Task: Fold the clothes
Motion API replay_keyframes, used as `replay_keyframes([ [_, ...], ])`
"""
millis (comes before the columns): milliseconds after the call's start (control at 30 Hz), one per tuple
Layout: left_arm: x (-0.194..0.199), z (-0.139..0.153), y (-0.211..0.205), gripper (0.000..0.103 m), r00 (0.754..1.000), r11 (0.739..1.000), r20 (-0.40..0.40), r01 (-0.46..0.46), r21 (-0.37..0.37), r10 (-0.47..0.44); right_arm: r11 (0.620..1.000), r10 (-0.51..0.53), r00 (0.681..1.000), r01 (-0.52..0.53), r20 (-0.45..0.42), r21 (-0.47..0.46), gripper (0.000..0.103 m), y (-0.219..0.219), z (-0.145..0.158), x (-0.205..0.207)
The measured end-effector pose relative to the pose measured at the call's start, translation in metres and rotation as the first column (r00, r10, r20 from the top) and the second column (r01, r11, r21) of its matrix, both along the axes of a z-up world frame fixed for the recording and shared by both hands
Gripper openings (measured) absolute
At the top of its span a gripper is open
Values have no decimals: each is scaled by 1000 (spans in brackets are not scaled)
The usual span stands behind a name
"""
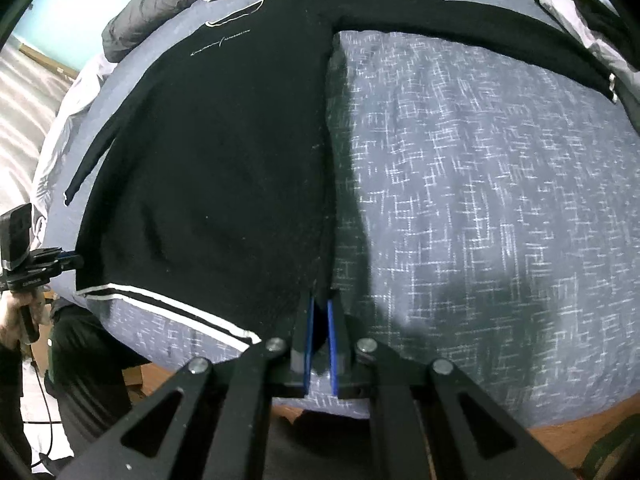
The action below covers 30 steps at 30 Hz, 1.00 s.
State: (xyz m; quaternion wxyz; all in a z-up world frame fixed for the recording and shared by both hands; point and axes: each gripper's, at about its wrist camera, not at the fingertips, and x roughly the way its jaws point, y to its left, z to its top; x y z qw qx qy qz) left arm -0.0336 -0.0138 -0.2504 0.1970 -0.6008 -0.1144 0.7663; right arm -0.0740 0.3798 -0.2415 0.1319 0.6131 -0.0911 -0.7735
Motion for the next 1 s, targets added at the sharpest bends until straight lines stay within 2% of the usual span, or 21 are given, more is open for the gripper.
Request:
replay_keyframes([
  [100, 0, 7, -5, 32, 1000, 999, -13, -24, 22, 24, 1000, -17, 1000, 17, -25, 13, 9, 7, 8, 0],
  [167, 0, 16, -17, 35, 999, 999, -23, -42, 34, 43, 999, -23, 998, 25, -59, 35, 15, 9, 18, 0],
  [233, -1, 19, -26, 41, 997, 997, -28, -66, 31, 67, 999, -14, 997, 16, -76, 33, 39, 7, 24, 0],
  [267, -1, 21, -30, 42, 996, 996, -30, -78, 30, 79, 1000, -5, 997, 8, -78, 30, 42, 5, 26, -1],
  [400, -2, 22, -38, 44, 994, 994, -30, -109, 28, 110, 997, 62, 997, -60, -40, 56, 47, -14, 15, -4],
  [600, -4, 20, -46, 44, 989, 989, -25, -146, 26, 147, 987, 109, 994, -111, 25, 120, 48, -29, -10, -7],
  [667, -4, 20, -46, 45, 989, 989, -24, -146, 24, 147, 982, 123, 991, -129, 47, 140, 46, -34, -18, -8],
  [733, -5, 19, -47, 45, 988, 988, -22, -151, 24, 151, 976, 137, 988, -146, 65, 160, 26, -38, -25, -9],
  [833, -4, 19, -53, 46, 987, 987, -21, -156, 27, 157, 968, 154, 986, -164, 70, 189, 10, -38, -30, -6],
  [900, -5, 18, -55, 46, 987, 987, -18, -159, 29, 160, 968, 150, 987, -159, 61, 193, 5, -36, -30, -4],
  [1000, -6, 17, -56, 46, 987, 986, -15, -161, 29, 162, 976, 132, 991, -135, 29, 173, 4, -29, -20, -3],
])
